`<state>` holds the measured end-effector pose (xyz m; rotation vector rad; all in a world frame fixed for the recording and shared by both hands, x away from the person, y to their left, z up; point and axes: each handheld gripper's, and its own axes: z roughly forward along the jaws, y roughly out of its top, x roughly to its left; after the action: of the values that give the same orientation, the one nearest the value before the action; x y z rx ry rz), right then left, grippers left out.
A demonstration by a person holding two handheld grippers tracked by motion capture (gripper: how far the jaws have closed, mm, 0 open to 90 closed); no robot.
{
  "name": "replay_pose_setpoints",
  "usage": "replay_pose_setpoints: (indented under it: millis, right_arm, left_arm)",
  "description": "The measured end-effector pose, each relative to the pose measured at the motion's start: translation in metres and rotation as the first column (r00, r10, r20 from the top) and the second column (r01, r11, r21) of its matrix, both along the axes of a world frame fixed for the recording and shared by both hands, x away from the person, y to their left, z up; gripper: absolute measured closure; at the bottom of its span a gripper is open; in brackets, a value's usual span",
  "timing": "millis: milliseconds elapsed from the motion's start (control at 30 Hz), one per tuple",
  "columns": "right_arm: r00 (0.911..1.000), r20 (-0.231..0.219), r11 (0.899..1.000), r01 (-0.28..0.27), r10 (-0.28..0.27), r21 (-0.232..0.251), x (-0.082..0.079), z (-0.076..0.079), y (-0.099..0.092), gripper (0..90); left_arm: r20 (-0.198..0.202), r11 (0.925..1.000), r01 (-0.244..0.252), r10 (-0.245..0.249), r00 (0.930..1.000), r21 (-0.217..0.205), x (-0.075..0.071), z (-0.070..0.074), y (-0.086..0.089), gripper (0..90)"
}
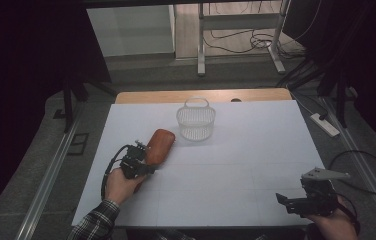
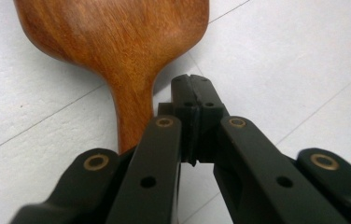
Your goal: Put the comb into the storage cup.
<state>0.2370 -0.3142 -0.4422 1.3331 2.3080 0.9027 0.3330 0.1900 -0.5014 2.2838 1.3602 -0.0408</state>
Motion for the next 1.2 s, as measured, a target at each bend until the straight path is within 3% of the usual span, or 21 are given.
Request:
replay_pose_setpoints:
  millis: [167,433,667,900,967,1200]
  right_arm:
    - [1.0,0.0,1.0,-0.003,0.003,0.0,0.0,0.0,0.0,2.7]
    - [1.0,0.002,1.0,-0.004,0.005,-0.004,0.0,0.0,0.001,2.7]
    - [1.0,0.002,1.0,-0.004,0.004,-0.003,0.0,0.0,0.0,2.7]
    - [1.0,0.002,1.0,-0.005,0.005,-0.002,0.0,0.0,0.0,2.7]
    - [1.0,0.001,1.0,-0.006,0.006,-0.003,0.0,0.0,0.0,2.7]
    - [1.0,0.001,1.0,-0.005,0.005,-0.003,-0.001,0.0,0.0,2.7]
  left_arm:
    - [0.039,0.9999,-0.003,0.003,0.9992,-0.014,-0.008,0.009,0.001,89.1]
    - [0.069,0.9997,-0.008,0.009,0.9976,-0.022,-0.015,0.017,0.003,77.5]
    - [0.095,0.9996,-0.026,0.025,0.9952,0.011,-0.017,0.022,0.006,60.8]
    - [0.113,0.9977,-0.067,0.066,0.9914,0.009,-0.017,0.025,0.015,42.7]
    - [0.121,0.9973,-0.071,0.068,0.9903,0.019,-0.017,0.026,0.017,34.5]
    - [0.149,0.9963,-0.084,0.081,0.9855,0.018,-0.016,0.027,0.023,18.6]
